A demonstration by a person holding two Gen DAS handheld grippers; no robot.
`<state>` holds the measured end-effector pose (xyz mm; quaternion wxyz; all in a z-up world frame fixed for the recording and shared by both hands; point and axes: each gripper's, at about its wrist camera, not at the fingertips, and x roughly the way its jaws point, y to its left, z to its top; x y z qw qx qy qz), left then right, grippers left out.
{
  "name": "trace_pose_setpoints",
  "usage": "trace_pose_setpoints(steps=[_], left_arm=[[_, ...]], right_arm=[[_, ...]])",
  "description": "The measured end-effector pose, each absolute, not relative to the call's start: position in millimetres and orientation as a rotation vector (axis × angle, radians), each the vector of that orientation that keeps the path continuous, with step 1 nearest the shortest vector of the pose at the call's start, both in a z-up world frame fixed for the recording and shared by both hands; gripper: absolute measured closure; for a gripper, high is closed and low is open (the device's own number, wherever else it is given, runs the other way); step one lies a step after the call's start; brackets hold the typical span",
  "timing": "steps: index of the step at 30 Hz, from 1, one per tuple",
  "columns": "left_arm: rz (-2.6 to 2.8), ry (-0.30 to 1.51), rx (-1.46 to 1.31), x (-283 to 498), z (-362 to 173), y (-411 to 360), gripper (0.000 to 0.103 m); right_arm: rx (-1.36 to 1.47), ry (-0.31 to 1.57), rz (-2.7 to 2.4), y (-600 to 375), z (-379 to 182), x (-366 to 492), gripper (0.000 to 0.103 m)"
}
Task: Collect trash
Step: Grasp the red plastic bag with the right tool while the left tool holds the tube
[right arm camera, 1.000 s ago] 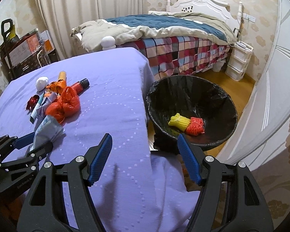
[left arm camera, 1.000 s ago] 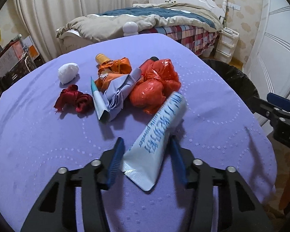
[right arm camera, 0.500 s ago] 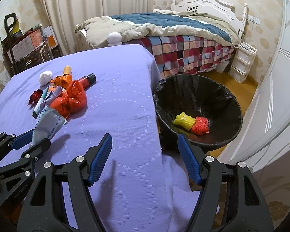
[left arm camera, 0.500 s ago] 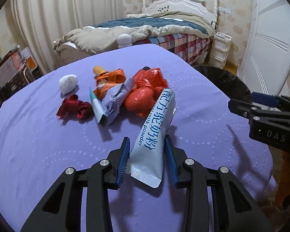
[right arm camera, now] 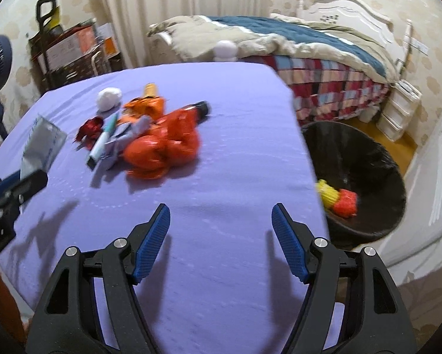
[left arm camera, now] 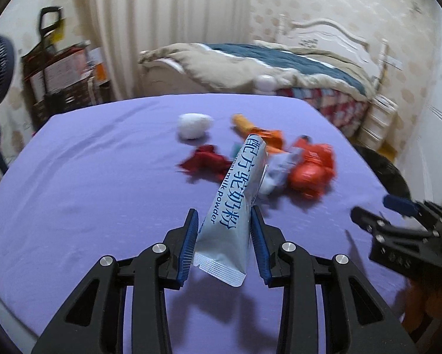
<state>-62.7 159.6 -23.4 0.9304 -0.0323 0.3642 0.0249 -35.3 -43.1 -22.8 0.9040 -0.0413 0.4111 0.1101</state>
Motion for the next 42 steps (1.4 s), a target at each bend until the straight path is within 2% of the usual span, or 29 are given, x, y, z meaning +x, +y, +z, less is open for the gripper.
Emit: trace_pose_setpoints(steps=[12,28,42], left_arm=[[0.206,0.788,-0.147,-42,-37,222,0.067],[0.203,0.814,-0.176,-35,-47,231,0.067],[0.209,0.821,-0.189,-28,-48,234,0.067]], right_arm=[[-0.132,0.844,0.282,9,-18,-4,0.018],[-0.088,0.914,0.169,-28,-27,15,0.018],[-0.1,0.847,0.176,-15,-13,27,0.018]])
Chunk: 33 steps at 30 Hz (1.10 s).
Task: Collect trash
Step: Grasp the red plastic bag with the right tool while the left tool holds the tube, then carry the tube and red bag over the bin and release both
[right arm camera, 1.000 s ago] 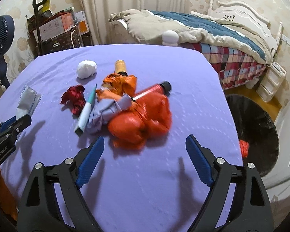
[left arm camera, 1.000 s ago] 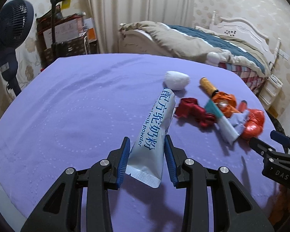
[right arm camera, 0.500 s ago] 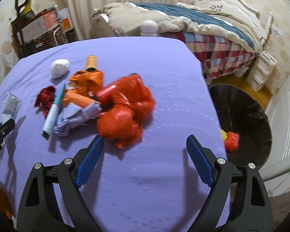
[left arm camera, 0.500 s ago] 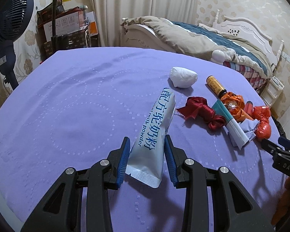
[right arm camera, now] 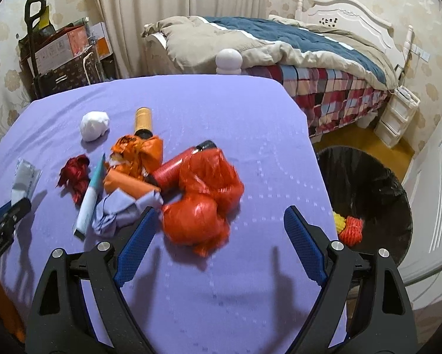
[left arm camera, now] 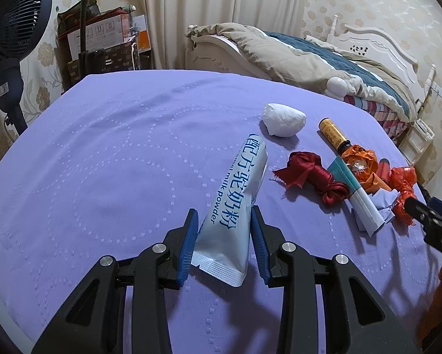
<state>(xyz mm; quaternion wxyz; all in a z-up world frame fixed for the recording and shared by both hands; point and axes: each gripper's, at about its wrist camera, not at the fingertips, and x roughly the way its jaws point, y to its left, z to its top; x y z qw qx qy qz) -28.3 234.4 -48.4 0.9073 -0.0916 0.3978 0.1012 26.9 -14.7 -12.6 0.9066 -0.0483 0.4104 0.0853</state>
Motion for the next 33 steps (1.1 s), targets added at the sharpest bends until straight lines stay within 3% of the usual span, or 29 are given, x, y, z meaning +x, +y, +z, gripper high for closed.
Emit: trace_pose_setpoints(steps=[6,10,12,15,33], left_arm=[[0.208,0.822,-0.189,-28,-48,234,0.067],[0.209,0.821,-0.187,-28,-49,234,0.067],[0.21,0.821,-0.18,-28,-50,234,0.067],[0.211,0.816,-0.174,-30,-51,234,0.067],[0.173,0.765,-0.16,-41,-34,212,0.067]], right_arm=[[-0.084,0.874,0.178,-16,-19,38,0.04],[-0.072,0.89,0.192,-17,-23,39,0.043],[-0.061,0.896,0.214,-17,-25,40,0.056],[-0.053,0.9,0.24,-16,-26,38,0.068],[-0.042,0.834,0.21,-48,-11,11,0.07]])
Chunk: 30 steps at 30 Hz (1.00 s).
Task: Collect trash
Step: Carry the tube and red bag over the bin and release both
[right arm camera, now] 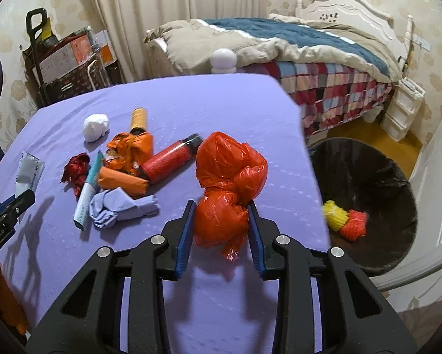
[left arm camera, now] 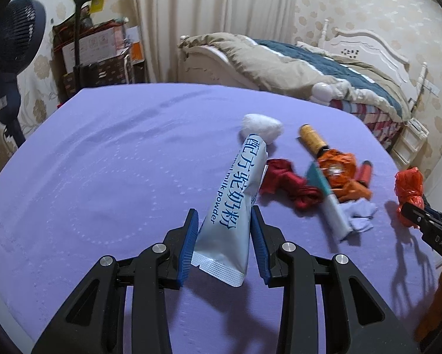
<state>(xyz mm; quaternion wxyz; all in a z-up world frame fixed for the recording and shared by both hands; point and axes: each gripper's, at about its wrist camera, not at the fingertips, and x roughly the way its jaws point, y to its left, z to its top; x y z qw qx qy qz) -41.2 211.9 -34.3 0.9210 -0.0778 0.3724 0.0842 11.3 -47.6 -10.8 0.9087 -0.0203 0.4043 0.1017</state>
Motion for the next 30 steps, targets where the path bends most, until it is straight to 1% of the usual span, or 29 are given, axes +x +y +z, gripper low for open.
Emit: trace_pose_setpoints(steps=[6,13,25,30], left_arm=[[0.081,0.725,-0.137,-39,-18,175,0.067],[-0.048,0.708,-0.085,-18,-8,110,0.067],[-0.2,0.717,0.007,42,-10,-1,0.067],[-0.229,0.732,0.041,65,-15,-34,0.067]], right_arm=[[-0.02,0.797,0.13,-85,-1,8,0.07],[0.018,0.781,0.036,-134,3,16,0.07],[0.073,0.775,-0.065,-203,0,42,0.07],[0.094,0.78,-0.091,-225,-5,52,0.07]])
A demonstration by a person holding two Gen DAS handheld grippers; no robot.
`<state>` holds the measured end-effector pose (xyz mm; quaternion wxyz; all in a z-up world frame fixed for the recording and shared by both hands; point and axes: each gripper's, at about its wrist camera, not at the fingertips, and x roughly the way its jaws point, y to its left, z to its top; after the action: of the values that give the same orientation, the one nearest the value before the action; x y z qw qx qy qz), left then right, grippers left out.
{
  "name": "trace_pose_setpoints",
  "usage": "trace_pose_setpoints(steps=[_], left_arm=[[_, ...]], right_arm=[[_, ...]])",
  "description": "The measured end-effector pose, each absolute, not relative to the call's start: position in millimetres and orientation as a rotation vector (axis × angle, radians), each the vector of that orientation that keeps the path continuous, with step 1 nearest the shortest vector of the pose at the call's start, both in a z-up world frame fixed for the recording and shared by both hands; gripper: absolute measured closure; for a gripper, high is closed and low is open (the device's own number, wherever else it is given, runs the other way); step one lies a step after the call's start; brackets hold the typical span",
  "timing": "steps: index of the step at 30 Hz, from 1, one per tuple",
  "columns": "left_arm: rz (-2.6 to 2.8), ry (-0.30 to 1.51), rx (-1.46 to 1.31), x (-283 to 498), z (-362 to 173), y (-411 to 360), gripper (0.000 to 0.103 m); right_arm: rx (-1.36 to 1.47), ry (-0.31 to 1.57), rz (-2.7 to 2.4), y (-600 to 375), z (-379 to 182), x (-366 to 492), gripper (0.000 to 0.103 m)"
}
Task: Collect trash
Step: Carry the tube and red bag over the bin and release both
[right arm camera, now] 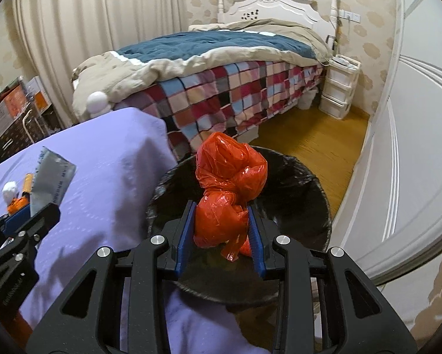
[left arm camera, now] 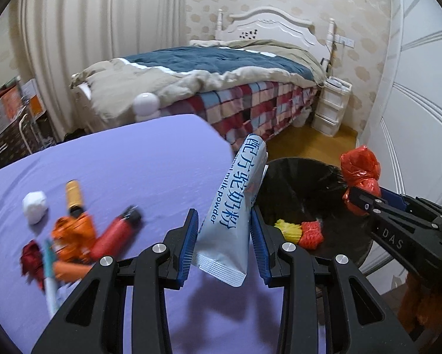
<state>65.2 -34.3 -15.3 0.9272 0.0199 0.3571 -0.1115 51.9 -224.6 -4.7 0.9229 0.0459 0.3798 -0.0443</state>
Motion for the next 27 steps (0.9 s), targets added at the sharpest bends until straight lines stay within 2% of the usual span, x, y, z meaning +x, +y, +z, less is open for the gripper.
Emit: trace_pose_setpoints(steps=[14,27], left_arm=[[-0.268,0.774,0.127,109,-30,-102,0.067],[-0.254,0.792,0.16,122,-38,-116,0.066]], right_arm=[[0.14,0.809,-0.133,-268,-24,77,0.07],[0.166,0.828,-0.15,-285,-36,94,0.069]])
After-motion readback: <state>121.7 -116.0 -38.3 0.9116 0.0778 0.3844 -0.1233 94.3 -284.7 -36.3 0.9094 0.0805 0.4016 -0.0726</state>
